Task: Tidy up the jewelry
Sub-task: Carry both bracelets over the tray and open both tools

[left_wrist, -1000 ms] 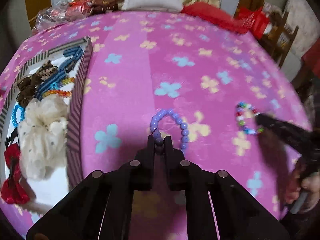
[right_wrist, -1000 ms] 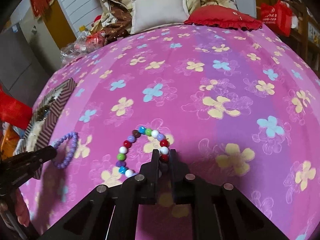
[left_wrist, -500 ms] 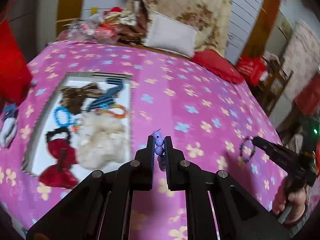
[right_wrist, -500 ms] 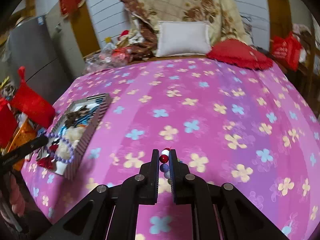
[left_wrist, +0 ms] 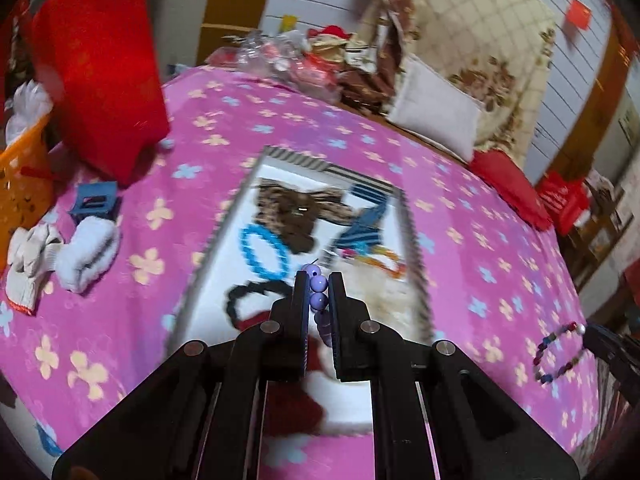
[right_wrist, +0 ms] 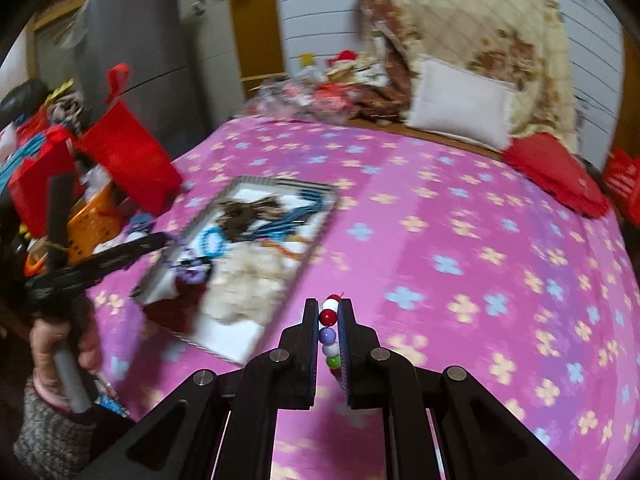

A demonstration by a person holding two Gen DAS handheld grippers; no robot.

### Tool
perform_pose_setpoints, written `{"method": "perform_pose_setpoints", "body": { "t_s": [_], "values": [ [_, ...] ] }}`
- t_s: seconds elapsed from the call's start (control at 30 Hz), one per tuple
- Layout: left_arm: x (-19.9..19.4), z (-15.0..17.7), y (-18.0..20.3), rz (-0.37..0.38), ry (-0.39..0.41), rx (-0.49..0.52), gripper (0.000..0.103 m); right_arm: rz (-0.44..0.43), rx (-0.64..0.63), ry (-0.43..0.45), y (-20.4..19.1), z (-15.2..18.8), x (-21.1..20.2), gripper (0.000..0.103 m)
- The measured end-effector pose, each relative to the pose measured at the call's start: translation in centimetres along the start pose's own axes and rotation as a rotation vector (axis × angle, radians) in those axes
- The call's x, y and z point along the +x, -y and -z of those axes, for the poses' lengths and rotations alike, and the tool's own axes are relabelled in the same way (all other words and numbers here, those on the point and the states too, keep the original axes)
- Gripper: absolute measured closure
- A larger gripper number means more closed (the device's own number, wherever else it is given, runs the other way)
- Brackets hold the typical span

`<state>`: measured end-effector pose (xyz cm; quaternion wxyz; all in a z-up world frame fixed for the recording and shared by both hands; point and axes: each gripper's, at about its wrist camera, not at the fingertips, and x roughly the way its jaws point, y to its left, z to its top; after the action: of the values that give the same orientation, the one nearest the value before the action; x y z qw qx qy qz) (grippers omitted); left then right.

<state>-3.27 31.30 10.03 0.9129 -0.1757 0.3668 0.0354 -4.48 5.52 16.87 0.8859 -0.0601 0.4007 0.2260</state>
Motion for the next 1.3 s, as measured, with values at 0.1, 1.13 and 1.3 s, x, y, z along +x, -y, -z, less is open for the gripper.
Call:
{"method": "perform_pose_setpoints", "body": {
  "t_s": [0.1,1.13,1.3],
  "values": [
    [1.1,0.1,-2.2,0.006,-0.008,-0.034,0.095,-0.039,-0.031,-0.035,-3.7,-1.1,2.6,0.094],
    [4.0,-1.9,-4.3,0.057,-0.014,-0.095,0.049,0.06,-0.058,-0.118,-7.9,2.6,10.5,0.055],
    [3.9,-1.8,-4.0,0.019,0.001,-0.078,0.048,0.147,-0.027,-0.13,-5.7,2.3,11.7,0.055]
  ]
}}
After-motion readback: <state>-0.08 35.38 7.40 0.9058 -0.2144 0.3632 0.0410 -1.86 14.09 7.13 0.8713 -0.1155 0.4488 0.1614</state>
